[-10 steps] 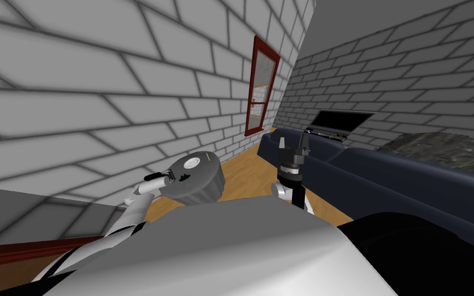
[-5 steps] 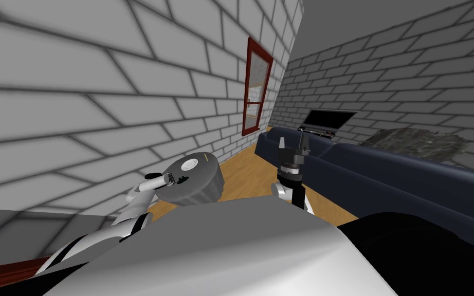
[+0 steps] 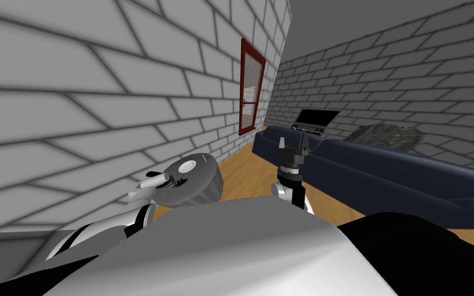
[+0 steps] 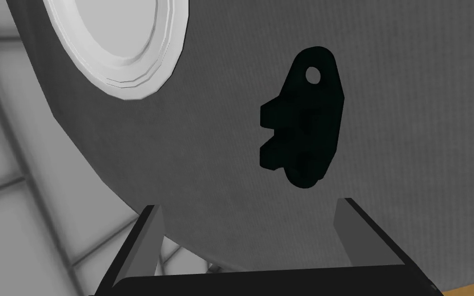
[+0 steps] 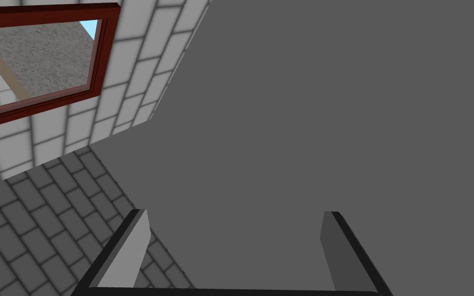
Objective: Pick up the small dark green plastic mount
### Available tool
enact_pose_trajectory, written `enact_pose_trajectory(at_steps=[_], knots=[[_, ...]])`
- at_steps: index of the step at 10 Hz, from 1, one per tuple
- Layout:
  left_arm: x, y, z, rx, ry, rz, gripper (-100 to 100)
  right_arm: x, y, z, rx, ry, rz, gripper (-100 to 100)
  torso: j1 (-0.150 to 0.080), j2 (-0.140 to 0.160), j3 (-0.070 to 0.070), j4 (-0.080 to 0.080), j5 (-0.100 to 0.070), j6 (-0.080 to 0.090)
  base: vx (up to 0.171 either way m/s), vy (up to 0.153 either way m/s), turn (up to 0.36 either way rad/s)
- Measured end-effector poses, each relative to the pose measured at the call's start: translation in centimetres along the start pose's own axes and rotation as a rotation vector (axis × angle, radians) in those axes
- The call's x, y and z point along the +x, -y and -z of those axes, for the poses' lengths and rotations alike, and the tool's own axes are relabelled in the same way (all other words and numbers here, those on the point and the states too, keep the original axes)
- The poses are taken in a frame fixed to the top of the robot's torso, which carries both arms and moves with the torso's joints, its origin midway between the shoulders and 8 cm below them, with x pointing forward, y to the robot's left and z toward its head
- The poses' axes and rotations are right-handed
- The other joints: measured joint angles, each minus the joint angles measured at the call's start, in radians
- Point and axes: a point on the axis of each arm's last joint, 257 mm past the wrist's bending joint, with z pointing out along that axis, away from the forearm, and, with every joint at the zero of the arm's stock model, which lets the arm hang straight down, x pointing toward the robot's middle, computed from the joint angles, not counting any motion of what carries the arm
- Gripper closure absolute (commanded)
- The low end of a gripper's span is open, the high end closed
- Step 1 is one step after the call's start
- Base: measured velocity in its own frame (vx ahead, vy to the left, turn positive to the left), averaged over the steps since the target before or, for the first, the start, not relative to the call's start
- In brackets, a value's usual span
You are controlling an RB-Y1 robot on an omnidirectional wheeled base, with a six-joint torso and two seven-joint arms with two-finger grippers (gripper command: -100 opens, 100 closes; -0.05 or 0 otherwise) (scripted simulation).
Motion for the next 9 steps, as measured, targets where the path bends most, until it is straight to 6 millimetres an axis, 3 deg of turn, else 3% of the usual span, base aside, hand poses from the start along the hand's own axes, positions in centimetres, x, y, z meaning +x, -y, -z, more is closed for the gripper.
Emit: enact_pose_trajectory(at_steps=[9], knots=[[0.3, -4.5, -0.2, -0.212, 0.023, 0.063, -100, 0.0, 0.0, 0.0, 0.000, 0.000, 0.000, 0, -0.002, -0.001, 0.000, 0.000, -0.001, 0.000, -0.016, 0.045, -0.084]])
